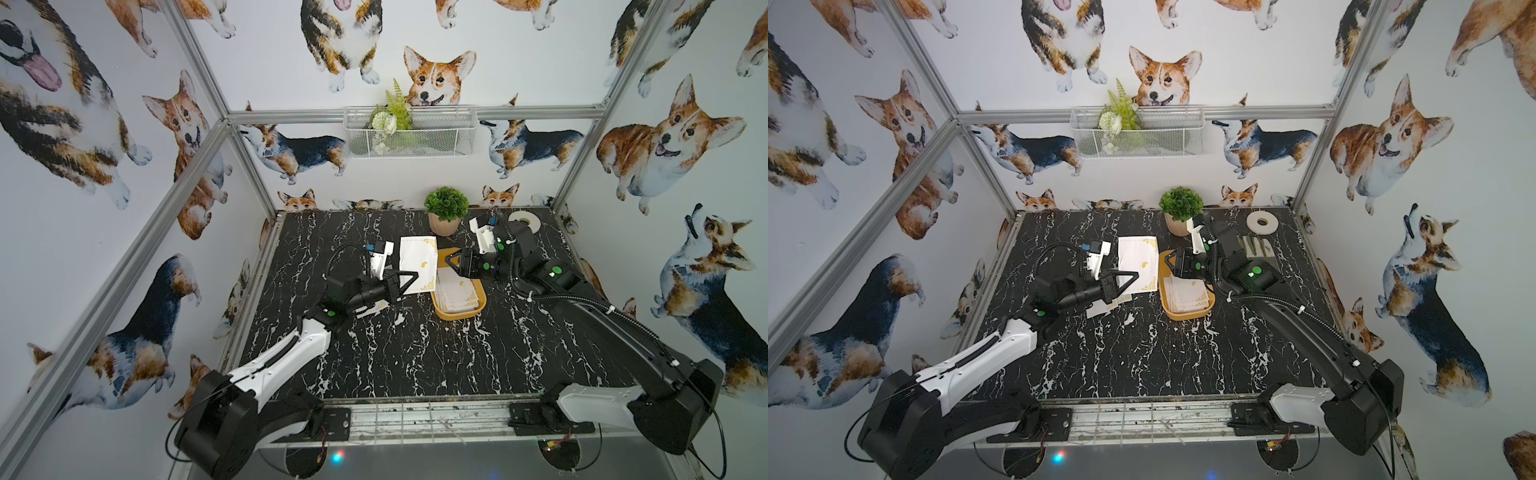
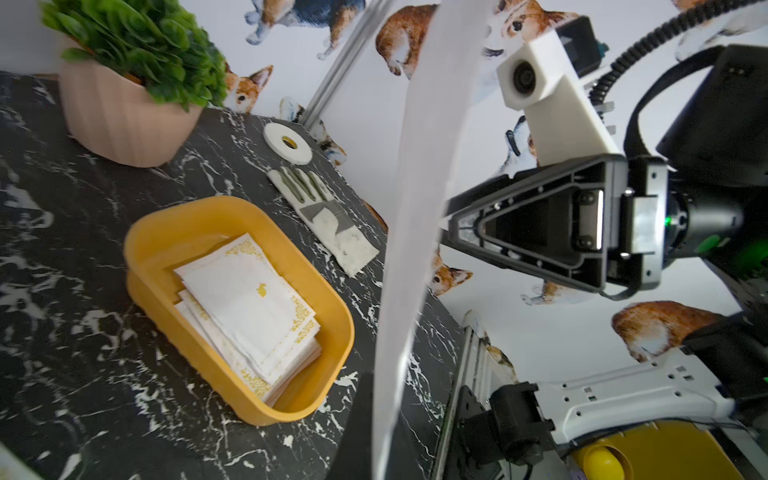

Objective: Take out the stationery paper from the storage box
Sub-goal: Pick up the stationery paper from the storage box, then place the stationery paper at the center of the board.

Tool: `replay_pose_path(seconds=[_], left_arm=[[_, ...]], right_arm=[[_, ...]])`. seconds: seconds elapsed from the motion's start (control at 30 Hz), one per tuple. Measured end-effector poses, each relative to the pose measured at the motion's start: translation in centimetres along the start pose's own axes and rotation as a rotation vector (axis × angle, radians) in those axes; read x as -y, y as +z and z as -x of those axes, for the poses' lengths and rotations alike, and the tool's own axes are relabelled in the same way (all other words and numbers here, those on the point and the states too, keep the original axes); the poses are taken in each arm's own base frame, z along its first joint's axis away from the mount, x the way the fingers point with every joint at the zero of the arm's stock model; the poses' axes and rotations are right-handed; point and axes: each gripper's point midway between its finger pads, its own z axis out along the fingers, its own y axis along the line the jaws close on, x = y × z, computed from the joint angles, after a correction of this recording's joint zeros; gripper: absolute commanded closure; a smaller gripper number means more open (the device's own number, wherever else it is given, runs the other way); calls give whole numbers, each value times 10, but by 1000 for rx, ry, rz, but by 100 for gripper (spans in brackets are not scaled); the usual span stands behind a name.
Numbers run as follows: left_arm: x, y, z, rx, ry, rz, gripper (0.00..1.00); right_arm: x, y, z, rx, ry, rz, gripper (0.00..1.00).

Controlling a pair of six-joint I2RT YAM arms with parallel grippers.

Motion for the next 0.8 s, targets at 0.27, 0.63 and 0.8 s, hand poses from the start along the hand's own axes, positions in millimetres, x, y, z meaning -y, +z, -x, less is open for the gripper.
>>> replay_pose_path(seconds=[0.27,0.63,0.8], left_arm=[[-59,-46,11,57,-47,276,100],[-138,-95,-6,95,-248,562,100],[-162,-100,-23,63,-305,651,100]], right_arm=[[11,0,-3,1,-17,-49,45],[20,10,-11,-32,-16,-81,45],[25,15,-13,-43,-16,-100,44]])
